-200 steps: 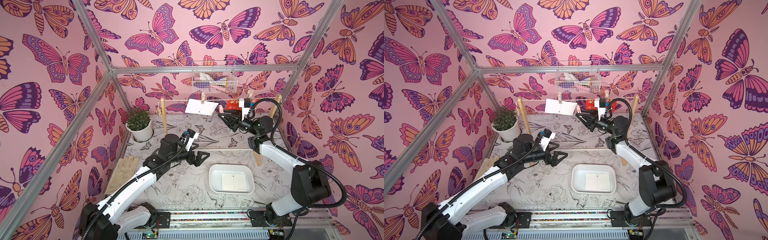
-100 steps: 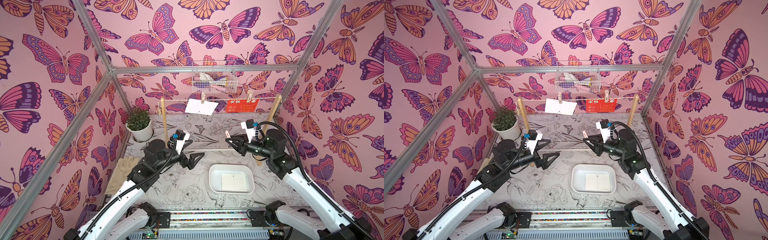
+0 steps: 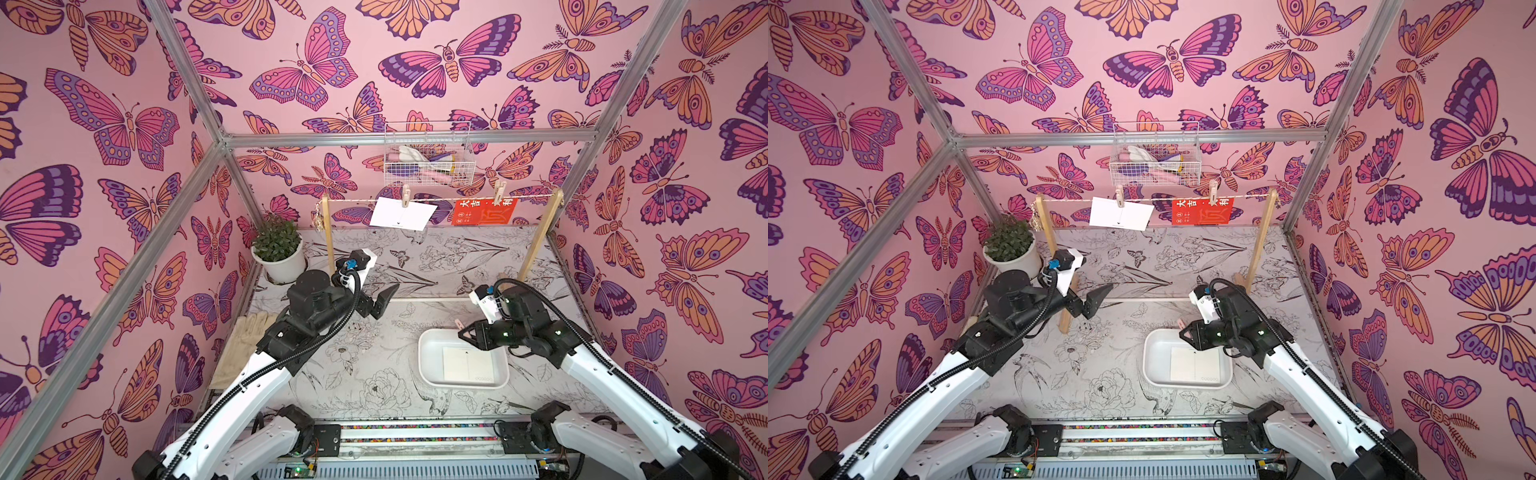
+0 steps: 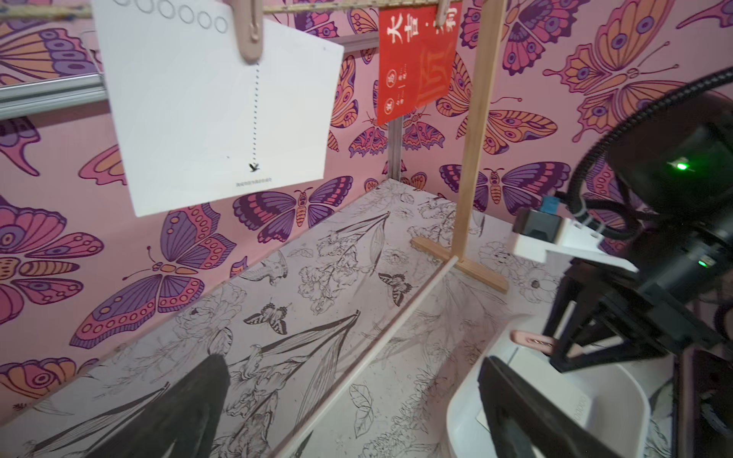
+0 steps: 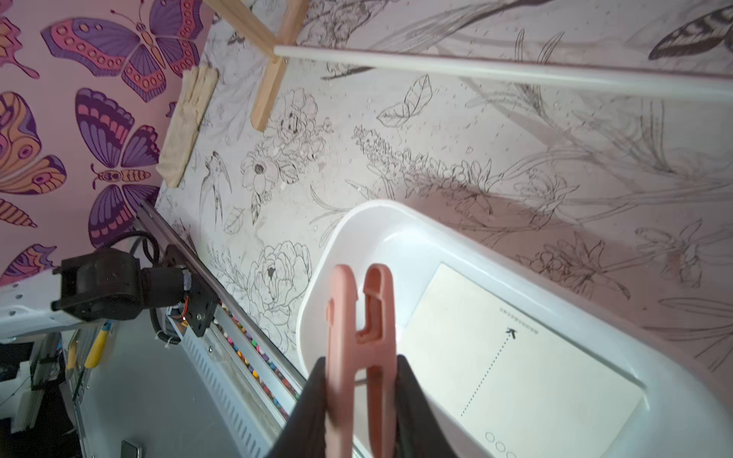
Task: Remove the postcards from the strings
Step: Place the clamp in the storage box.
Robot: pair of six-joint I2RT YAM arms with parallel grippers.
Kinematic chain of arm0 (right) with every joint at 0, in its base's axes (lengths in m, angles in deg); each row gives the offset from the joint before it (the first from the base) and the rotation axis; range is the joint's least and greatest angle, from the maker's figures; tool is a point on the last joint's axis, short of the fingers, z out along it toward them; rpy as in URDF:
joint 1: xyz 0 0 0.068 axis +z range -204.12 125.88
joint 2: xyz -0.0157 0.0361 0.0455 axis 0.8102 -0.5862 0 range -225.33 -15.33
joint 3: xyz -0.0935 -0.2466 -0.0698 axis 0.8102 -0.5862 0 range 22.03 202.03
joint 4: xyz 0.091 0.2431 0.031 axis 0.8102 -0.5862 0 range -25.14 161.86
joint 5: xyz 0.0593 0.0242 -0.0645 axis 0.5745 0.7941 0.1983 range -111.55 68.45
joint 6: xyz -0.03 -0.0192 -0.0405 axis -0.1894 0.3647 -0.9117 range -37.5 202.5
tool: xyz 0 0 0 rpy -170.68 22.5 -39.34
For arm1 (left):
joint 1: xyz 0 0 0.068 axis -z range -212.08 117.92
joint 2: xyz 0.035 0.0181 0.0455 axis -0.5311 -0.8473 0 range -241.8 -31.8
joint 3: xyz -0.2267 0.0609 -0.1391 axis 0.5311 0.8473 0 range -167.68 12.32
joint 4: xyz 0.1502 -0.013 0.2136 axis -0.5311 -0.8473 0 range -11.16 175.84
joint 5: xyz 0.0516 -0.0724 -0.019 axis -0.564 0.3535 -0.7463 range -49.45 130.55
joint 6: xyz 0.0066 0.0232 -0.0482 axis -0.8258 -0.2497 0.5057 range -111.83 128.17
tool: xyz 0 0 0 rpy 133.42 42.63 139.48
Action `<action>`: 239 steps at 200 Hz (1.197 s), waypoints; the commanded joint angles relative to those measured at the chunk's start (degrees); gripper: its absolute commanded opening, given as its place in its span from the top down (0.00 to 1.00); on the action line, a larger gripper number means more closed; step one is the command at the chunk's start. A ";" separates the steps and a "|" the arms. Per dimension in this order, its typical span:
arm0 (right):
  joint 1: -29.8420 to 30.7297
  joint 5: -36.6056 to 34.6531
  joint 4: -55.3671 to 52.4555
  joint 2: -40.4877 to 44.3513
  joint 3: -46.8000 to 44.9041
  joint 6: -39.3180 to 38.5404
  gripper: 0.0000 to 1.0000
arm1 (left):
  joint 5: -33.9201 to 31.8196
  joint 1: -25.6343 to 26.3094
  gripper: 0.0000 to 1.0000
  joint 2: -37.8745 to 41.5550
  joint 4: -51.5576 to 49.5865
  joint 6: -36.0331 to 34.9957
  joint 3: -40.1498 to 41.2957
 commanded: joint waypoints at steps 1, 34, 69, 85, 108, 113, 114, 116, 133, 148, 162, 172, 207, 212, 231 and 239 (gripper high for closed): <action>2.66 -3.57 -6.57 1.99 -1.63 0.96 0.97 | 2.08 -3.02 0.00 -2.85 1.53 0.41 -3.09; 4.05 -5.16 -6.95 0.93 -2.53 1.03 0.89 | 10.00 -6.17 0.00 -6.69 1.09 2.63 -5.24; 4.14 -5.70 -9.61 -2.85 -0.84 -0.12 0.69 | 12.72 -8.68 0.00 -9.09 2.84 2.55 -5.44; 4.19 -5.65 -10.46 -3.16 -0.24 -0.35 0.60 | 13.44 -9.74 0.00 -9.88 4.85 3.44 -5.25; 4.22 -6.59 -11.88 -2.22 1.35 -1.18 0.48 | 14.89 -10.90 0.00 -11.13 7.85 4.58 -5.54; 4.17 -6.95 -12.47 -2.03 1.87 -1.49 0.47 | 15.10 -11.07 0.00 -11.49 8.48 4.79 -5.72; 4.20 -7.03 -12.62 -1.98 2.00 -1.53 0.47 | 15.13 -11.10 0.00 -11.60 8.59 4.88 -5.74; 4.22 -7.22 -12.84 -1.97 2.21 -1.61 0.47 | 15.26 -11.18 0.00 -11.72 8.82 4.94 -5.76; 4.22 -8.03 -14.49 -1.50 3.76 -2.58 0.41 | 16.52 -11.63 0.00 -13.28 9.98 5.56 -6.84; 4.20 -8.55 -15.37 -1.40 5.46 -3.12 0.40 | 17.70 -11.83 0.00 -14.44 11.57 6.07 -7.33; 4.22 -6.13 -15.45 -1.32 8.18 -4.40 0.40 | 18.23 -11.92 0.00 -15.20 14.04 6.53 -7.25; 4.19 -2.76 -14.64 -1.28 10.75 -5.83 0.40 | 18.58 -12.08 0.00 -15.88 16.32 6.71 -6.97; 4.20 13.49 -8.71 -2.41 21.12 -11.90 0.40 | 18.70 -14.20 0.00 -17.72 30.21 8.74 -1.30; 4.18 15.37 -7.91 -2.60 22.33 -12.56 0.40 | 19.07 -14.77 0.00 -17.68 33.02 9.82 -0.31; 4.18 19.64 -5.19 -3.13 25.43 -14.23 0.38 | 20.10 -16.15 0.00 -21.00 40.23 12.46 1.76; 4.22 20.37 -5.17 -3.56 26.70 -15.15 0.37 | 20.46 -16.38 0.00 -21.41 41.56 12.82 1.81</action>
